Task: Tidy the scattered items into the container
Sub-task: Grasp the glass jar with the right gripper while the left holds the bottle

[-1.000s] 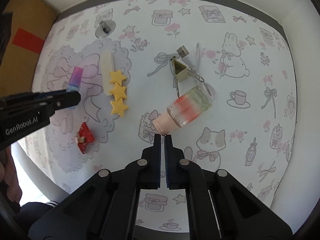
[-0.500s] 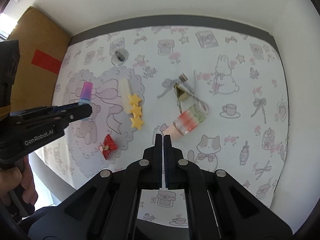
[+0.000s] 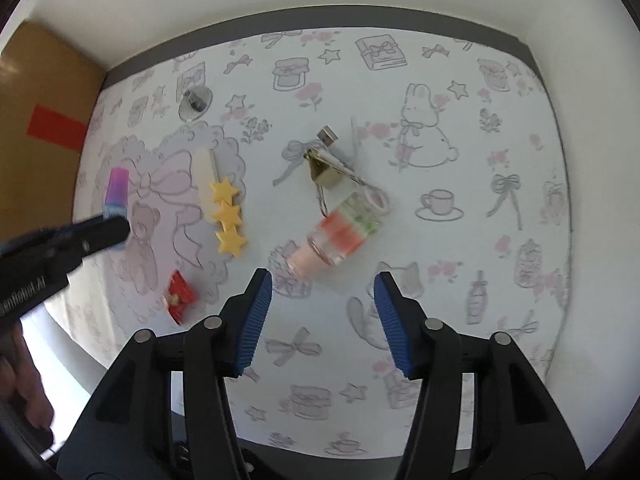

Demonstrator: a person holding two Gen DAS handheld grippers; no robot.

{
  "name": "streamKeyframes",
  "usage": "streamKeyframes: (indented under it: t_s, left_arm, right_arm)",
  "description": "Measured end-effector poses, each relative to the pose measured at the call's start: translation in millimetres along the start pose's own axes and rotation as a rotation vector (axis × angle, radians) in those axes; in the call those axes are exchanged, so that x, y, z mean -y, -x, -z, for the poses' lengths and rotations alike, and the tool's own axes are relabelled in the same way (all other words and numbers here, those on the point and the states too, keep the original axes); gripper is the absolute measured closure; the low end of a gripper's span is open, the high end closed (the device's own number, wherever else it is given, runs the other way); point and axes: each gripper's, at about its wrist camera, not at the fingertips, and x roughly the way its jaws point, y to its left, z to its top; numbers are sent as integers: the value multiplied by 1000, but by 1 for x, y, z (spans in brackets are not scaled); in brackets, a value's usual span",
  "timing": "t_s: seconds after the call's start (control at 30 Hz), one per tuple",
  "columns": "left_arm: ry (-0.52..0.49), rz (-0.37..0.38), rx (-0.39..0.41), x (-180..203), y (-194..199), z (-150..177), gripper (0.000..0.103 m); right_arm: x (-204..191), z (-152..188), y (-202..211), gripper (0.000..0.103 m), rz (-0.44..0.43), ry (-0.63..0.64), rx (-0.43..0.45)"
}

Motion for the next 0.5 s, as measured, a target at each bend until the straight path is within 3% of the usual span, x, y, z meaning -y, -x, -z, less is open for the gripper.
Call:
streamKeyframes:
  t_s: [0.3, 0.37, 0.5]
  left_arm:
    - [0, -6, -19, -4, -6, -6, 85]
    - [-2, -6, -24, -4, -8, -8, 85]
    - [-4, -3, -29, -3, -11, -11, 85]
  right_arm:
    - [-3, -21, -27, 50, 30, -15, -59]
    - [-4, -22, -30, 72, 32, 4, -65]
    - [-8, -22, -32, 74, 35, 41, -68]
